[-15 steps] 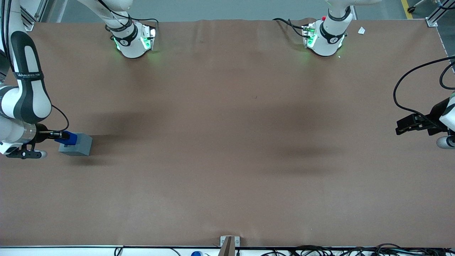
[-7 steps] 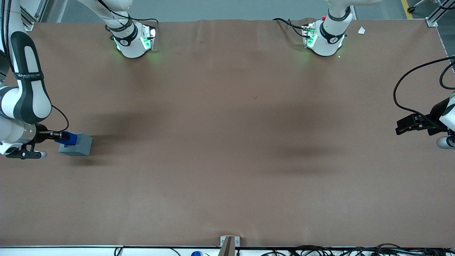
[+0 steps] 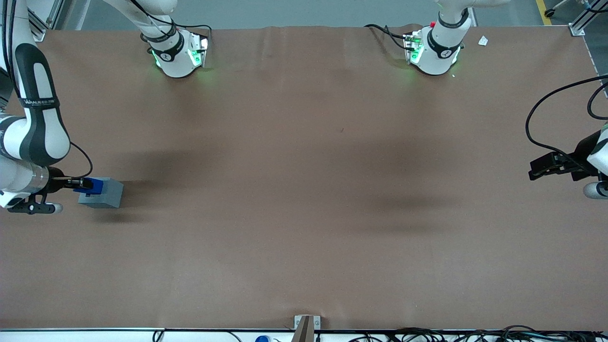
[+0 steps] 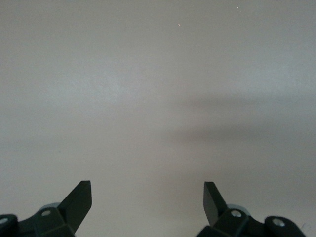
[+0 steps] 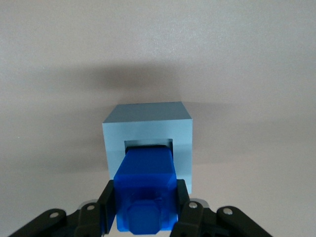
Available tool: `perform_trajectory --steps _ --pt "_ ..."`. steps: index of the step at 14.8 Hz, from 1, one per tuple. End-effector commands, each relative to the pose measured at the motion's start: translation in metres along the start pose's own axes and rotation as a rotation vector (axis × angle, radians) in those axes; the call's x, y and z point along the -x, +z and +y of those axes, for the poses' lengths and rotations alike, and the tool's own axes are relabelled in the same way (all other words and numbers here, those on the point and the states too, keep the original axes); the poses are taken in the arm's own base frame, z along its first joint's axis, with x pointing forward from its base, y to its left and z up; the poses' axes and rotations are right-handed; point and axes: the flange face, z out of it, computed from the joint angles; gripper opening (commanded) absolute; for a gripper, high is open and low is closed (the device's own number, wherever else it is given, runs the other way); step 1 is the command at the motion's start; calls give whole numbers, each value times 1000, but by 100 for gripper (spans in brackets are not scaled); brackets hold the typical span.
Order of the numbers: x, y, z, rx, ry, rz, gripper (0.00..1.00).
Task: Insert blue part into gray base with right arm
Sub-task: 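Press the blue block further down into the gray base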
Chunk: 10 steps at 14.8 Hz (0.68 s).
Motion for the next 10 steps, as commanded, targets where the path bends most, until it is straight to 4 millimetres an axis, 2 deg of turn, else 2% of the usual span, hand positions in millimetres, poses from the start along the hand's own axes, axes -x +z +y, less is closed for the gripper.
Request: perform_trajectory --steps 1,10 --pt "-2 41 2 -22 7 -25 16" --pt "-3 45 2 -22 8 -24 15"
